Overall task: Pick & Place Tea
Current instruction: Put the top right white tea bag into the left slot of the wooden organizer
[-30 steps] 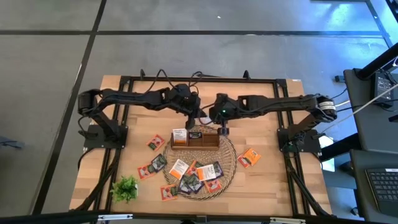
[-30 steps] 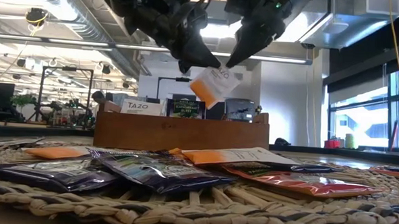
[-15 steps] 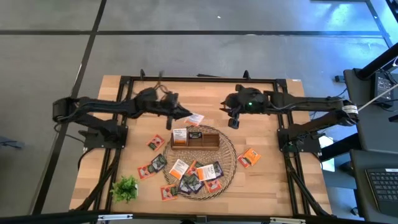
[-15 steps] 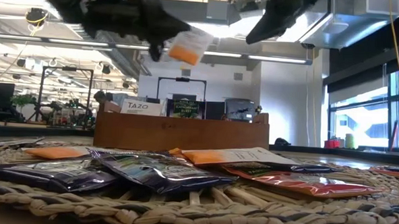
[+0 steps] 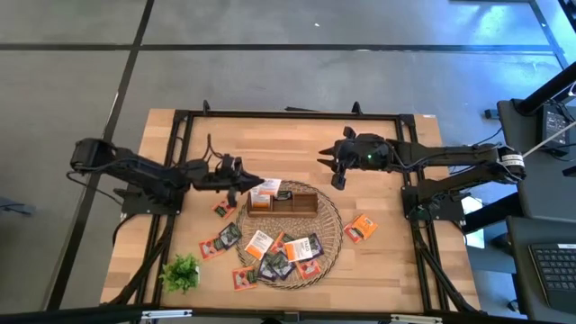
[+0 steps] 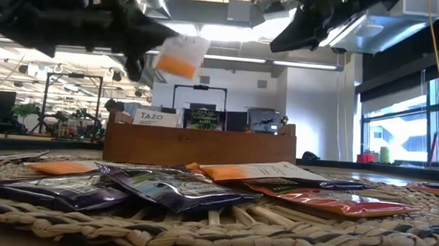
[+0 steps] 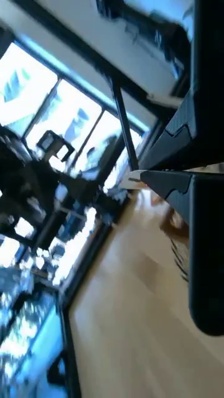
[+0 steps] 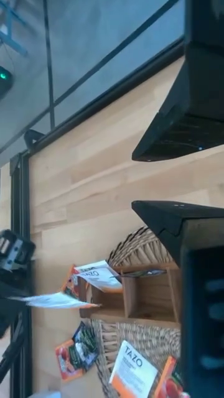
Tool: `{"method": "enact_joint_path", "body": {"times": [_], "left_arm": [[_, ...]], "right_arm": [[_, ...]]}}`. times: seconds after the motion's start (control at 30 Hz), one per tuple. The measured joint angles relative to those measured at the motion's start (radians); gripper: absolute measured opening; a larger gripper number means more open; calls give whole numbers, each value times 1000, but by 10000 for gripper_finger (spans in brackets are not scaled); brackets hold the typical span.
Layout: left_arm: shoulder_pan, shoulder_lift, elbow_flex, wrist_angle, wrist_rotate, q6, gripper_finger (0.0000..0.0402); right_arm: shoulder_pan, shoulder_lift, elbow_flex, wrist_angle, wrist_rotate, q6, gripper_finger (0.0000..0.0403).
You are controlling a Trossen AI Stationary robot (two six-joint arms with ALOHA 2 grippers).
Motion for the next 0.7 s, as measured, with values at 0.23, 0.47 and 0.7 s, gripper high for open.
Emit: {"method": "enact_joint_path", "body": {"times": [0.23, 0.47, 0.7], "left_arm": [[-102, 1, -67, 10, -187, 0, 2], [-174, 1, -82, -14, -327, 10, 2], [-210, 19, -82, -48, -412, -12, 2]], "right_arm": [[0, 0, 0, -5, 0, 52, 115], [0, 0, 0, -4, 0, 103, 115], [0, 0, 0, -4, 0, 105, 115]]}}
